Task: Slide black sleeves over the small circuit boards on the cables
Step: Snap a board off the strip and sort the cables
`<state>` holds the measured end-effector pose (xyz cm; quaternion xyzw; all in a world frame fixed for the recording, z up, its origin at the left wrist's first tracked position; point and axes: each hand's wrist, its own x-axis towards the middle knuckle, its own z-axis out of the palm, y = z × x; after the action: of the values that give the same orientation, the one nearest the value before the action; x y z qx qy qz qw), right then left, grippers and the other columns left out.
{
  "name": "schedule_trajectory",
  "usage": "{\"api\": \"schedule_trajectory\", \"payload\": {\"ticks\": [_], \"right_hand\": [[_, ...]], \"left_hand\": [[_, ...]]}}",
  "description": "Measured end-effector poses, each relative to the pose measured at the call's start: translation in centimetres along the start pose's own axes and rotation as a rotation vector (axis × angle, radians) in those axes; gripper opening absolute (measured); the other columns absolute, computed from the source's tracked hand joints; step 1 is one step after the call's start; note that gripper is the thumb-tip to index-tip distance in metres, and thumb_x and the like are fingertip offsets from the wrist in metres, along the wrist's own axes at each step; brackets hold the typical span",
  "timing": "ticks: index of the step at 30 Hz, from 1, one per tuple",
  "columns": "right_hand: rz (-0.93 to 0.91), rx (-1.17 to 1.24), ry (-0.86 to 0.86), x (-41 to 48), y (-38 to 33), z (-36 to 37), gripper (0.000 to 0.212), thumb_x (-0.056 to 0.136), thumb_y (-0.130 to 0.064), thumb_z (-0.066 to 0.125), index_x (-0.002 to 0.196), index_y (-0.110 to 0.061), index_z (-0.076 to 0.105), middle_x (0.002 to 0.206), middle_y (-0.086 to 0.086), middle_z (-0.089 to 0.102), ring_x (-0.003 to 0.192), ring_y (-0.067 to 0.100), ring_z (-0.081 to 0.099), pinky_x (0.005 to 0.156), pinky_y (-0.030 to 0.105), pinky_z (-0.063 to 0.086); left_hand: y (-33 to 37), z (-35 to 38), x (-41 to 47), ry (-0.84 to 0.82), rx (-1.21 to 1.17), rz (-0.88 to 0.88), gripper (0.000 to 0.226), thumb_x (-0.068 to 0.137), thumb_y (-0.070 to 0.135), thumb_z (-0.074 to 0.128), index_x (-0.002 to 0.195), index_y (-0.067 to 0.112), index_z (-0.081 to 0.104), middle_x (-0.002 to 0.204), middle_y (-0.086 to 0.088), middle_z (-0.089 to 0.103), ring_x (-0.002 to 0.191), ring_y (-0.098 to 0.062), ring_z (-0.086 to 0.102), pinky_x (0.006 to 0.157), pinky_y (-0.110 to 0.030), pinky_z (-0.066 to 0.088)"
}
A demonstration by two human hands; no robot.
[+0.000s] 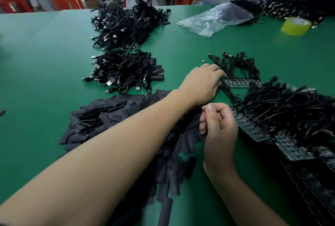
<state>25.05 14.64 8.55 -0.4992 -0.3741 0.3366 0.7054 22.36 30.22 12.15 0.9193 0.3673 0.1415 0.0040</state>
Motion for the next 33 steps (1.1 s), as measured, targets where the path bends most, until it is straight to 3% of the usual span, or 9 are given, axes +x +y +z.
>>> {"api": "schedule_trajectory", "payload": {"ticks": [4, 9, 13, 17, 21, 25, 29, 31, 33], "right_hand": [[-0.029, -0.001, 0.049, -0.1, -0.1, -0.1, 0.023, 0.098, -0.032, 0.054, 0.081, -0.015, 0.057, 0.069, 0.001, 0.051, 0.062, 0.014, 0.043, 0.056, 0.032, 0.036], [-0.026, 0.039, 0.124, 0.3, -0.2, -0.3, 0.022, 0.099, -0.025, 0.053, 0.082, -0.011, 0.051, 0.066, 0.0, 0.049, 0.058, 0.011, 0.044, 0.056, 0.027, 0.038], [-0.003, 0.081, 0.184, 0.7, -0.3, -0.5, 0.021, 0.098, -0.025, 0.053, 0.085, -0.01, 0.048, 0.064, 0.003, 0.044, 0.058, 0.016, 0.038, 0.054, 0.03, 0.034], [-0.006, 0.09, 0.183, 0.6, -0.2, -0.5, 0.021, 0.099, -0.024, 0.052, 0.085, -0.009, 0.048, 0.067, 0.007, 0.045, 0.059, 0.017, 0.039, 0.055, 0.03, 0.035], [-0.012, 0.087, 0.181, 0.6, -0.2, -0.4, 0.019, 0.099, -0.022, 0.051, 0.084, -0.009, 0.049, 0.069, 0.01, 0.046, 0.059, 0.015, 0.04, 0.055, 0.024, 0.036], [0.006, 0.102, 0.172, 0.6, -0.2, -0.4, 0.02, 0.099, -0.022, 0.05, 0.083, -0.01, 0.047, 0.07, 0.01, 0.045, 0.061, 0.016, 0.039, 0.056, 0.028, 0.035], [0.021, 0.124, 0.168, 0.6, -0.3, -0.4, 0.021, 0.099, -0.022, 0.05, 0.083, -0.009, 0.047, 0.07, 0.007, 0.044, 0.06, 0.014, 0.037, 0.053, 0.027, 0.033], [0.028, 0.131, 0.169, 0.6, -0.3, -0.3, 0.021, 0.099, -0.022, 0.05, 0.083, -0.01, 0.047, 0.07, 0.008, 0.044, 0.061, 0.015, 0.037, 0.054, 0.028, 0.033], [0.036, 0.131, 0.167, 0.6, -0.3, -0.3, 0.021, 0.099, -0.023, 0.05, 0.083, -0.009, 0.047, 0.071, 0.01, 0.044, 0.062, 0.018, 0.037, 0.056, 0.03, 0.033]], "left_hand": [[1.8, 0.6, 3.1, -0.053, 0.017, 0.109, 0.032, 0.108, 0.026, 0.047, 0.132, 0.024, 0.066, 0.135, 0.003, 0.065, 0.125, -0.021, 0.057, 0.1, -0.039, 0.046], [3.5, 2.8, 5.3, -0.143, 0.077, -0.064, 0.038, 0.104, 0.046, 0.054, 0.117, 0.015, 0.071, 0.121, -0.003, 0.065, 0.113, -0.024, 0.062, 0.085, -0.041, 0.056], [4.3, 3.2, 6.4, -0.158, 0.162, -0.115, 0.047, 0.094, 0.056, 0.064, 0.118, 0.016, 0.069, 0.122, -0.002, 0.061, 0.108, -0.025, 0.063, 0.07, -0.037, 0.046], [4.1, 2.8, 6.8, -0.132, 0.274, -0.056, 0.027, 0.1, 0.041, 0.064, 0.112, 0.017, 0.067, 0.112, 0.0, 0.067, 0.102, -0.026, 0.068, 0.068, -0.035, 0.04], [3.8, 2.1, 6.9, -0.15, 0.402, 0.123, 0.017, 0.102, 0.031, 0.059, 0.096, 0.018, 0.067, 0.097, 0.0, 0.071, 0.096, -0.028, 0.068, 0.084, -0.035, 0.044], [3.7, 1.6, 6.8, -0.135, 0.402, 0.235, 0.038, 0.094, 0.015, 0.055, 0.061, 0.013, 0.034, 0.058, 0.001, 0.038, 0.066, -0.028, 0.053, 0.065, -0.033, 0.041], [3.2, 1.7, 6.6, -0.133, 0.415, 0.277, 0.028, 0.088, 0.011, 0.052, 0.065, 0.013, 0.036, 0.059, 0.0, 0.039, 0.063, -0.028, 0.048, 0.062, -0.033, 0.037], [2.8, 2.3, 6.5, -0.104, 0.404, 0.284, 0.006, 0.091, 0.013, 0.052, 0.085, 0.013, 0.05, 0.073, -0.002, 0.053, 0.068, -0.028, 0.055, 0.065, -0.034, 0.035], [2.6, 2.9, 6.4, -0.038, 0.436, 0.312, 0.017, 0.095, 0.014, 0.051, 0.112, 0.014, 0.055, 0.094, -0.003, 0.064, 0.083, -0.029, 0.064, 0.067, -0.036, 0.034]]}}
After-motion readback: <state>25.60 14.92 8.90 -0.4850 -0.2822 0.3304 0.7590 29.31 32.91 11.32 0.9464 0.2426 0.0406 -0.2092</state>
